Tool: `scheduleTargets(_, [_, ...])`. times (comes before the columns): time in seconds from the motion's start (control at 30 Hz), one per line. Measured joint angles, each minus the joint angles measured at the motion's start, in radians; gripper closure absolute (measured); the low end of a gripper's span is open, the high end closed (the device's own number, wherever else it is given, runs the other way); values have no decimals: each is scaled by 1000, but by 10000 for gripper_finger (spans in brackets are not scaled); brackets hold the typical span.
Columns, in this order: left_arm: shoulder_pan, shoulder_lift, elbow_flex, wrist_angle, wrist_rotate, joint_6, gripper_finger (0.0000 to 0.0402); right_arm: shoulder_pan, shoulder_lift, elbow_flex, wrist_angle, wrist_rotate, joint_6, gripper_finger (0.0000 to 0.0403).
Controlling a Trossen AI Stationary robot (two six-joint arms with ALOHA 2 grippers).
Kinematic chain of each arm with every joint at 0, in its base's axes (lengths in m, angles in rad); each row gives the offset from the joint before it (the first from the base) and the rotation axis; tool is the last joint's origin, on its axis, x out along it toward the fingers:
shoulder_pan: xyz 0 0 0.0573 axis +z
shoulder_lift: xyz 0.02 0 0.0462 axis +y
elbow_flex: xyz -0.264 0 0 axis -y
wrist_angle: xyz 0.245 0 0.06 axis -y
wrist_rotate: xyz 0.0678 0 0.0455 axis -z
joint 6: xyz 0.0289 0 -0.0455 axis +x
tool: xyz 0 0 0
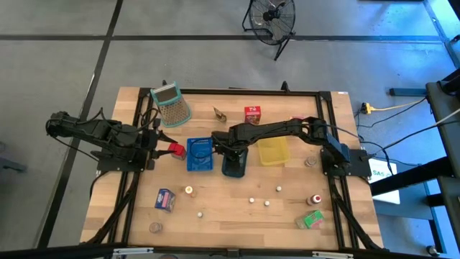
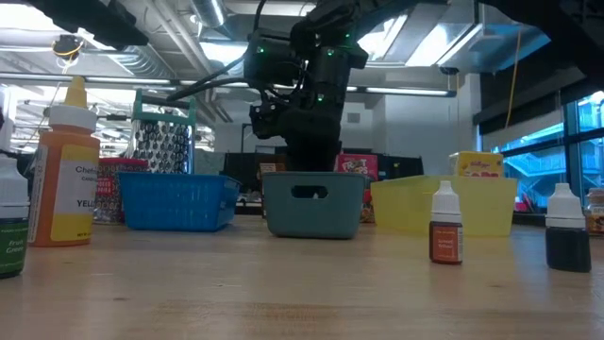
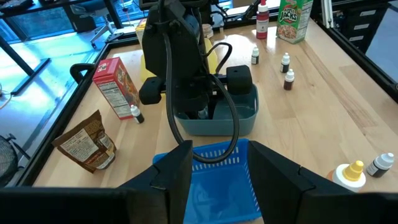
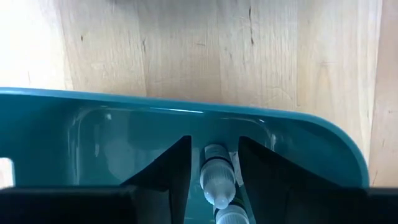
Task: Pick & Place Kitchen Items
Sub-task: Put the red seasoning can into the blue bin
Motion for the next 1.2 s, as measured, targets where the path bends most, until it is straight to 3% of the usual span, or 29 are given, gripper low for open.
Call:
scheduleTargets(0.6, [0,0,0,0,0,0,253,37,-2,164,-127,2,0,267])
scheduleTargets(1.2, [0,0,0,0,0,0,253,57,-2,367,-481,0,102,267])
